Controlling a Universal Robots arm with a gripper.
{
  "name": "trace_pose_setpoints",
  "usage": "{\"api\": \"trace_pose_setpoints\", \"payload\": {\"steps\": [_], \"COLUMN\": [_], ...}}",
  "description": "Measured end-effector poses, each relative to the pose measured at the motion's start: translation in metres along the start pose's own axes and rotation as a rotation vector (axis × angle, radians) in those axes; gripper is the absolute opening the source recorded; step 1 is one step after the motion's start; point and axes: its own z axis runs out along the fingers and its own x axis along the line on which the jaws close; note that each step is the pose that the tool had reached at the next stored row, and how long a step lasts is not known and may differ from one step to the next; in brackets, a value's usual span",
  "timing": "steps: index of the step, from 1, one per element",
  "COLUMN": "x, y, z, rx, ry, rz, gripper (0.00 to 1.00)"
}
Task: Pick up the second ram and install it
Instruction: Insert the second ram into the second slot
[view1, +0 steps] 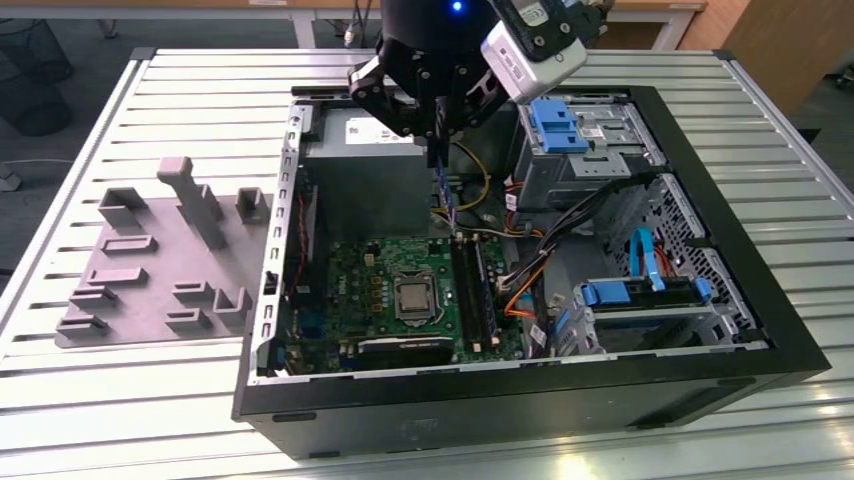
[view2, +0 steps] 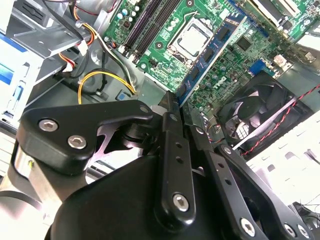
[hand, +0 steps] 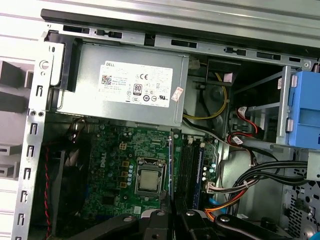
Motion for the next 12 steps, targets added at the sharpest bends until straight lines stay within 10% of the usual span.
{"api": "trace_pose_setpoints", "payload": {"steps": [12], "x": [-0.0092], "y": [-0.0011], "z": [0.0048], "rx": [0.0001], "ry": [0.0015], "rz": [0.005], "gripper": [0.14]}}
